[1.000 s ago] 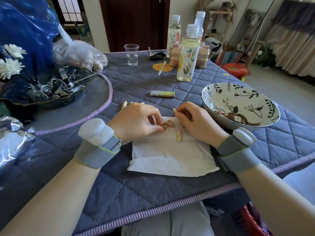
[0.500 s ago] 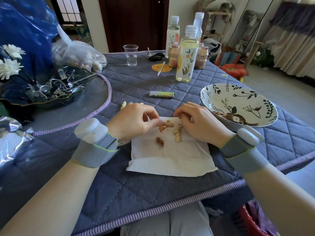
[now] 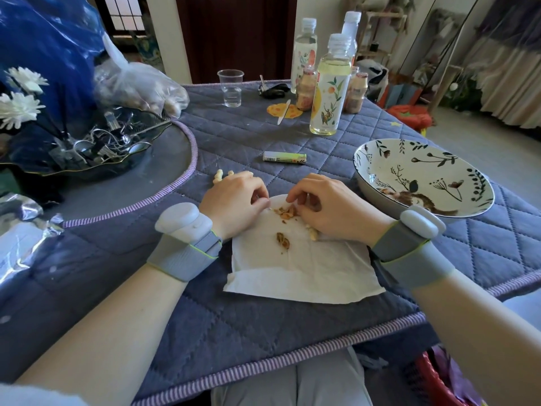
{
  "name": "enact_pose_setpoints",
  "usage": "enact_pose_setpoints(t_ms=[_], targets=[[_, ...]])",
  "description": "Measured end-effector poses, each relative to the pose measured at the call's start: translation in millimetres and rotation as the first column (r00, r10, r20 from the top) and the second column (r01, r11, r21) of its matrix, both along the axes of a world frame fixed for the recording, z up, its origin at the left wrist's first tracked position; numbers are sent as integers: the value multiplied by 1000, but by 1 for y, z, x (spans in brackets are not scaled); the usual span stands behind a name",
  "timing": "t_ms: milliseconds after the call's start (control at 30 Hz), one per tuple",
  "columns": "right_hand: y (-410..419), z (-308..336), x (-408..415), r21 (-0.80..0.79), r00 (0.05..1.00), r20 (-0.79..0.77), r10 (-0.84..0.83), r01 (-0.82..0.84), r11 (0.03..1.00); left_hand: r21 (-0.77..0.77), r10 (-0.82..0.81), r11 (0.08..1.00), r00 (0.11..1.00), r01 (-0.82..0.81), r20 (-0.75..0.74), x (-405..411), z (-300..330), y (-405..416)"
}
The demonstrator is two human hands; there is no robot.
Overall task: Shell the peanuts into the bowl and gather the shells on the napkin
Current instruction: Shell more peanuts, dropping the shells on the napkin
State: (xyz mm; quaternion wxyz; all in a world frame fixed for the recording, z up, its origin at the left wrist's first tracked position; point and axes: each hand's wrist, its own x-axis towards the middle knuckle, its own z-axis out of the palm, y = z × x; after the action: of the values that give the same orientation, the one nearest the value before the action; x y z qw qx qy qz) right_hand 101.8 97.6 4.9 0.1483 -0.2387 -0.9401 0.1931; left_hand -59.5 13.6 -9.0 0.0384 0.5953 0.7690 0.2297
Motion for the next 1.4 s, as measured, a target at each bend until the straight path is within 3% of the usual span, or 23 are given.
enact_pose_setpoints(t_ms=[200, 467, 600, 700, 800, 933, 1000, 1200, 1400], targets=[[-4, -1, -2, 1, 997, 73, 8, -8, 1000, 103, 41, 994, 999, -43, 18, 0, -3, 1], [-3, -1, -9, 11, 991, 135, -3, 2, 1000, 86, 54, 995, 997, -58, 52, -2, -4, 1], [-1, -2, -7, -11, 998, 56, -26, 27, 1000, 172, -20, 985, 995, 3, 95, -3, 3, -3], [0, -2, -3, -49, 986, -110, -124, 120, 992, 202, -140, 971, 988, 125, 63, 3, 5, -3], [4, -1, 0, -212, 933, -261, -247, 194, 958, 141, -242, 961, 970, 237, 14, 8, 0, -2], [8, 2, 5, -386, 910, -297, -288, 161, 908, 68, -281, 957, 959, 282, -28, 12, -4, 0], [8, 0, 6, -349, 932, -248, -263, 168, 922, 65, -278, 958, 960, 279, -31, 13, -4, 0], [4, -2, 1, -39, 988, -26, -149, 148, 988, 96, -284, 954, 958, 285, -24, 13, -3, 1], [4, 0, -4, 93, 979, 179, -95, 80, 992, 137, -255, 960, 964, 243, 71, 8, -2, 1]])
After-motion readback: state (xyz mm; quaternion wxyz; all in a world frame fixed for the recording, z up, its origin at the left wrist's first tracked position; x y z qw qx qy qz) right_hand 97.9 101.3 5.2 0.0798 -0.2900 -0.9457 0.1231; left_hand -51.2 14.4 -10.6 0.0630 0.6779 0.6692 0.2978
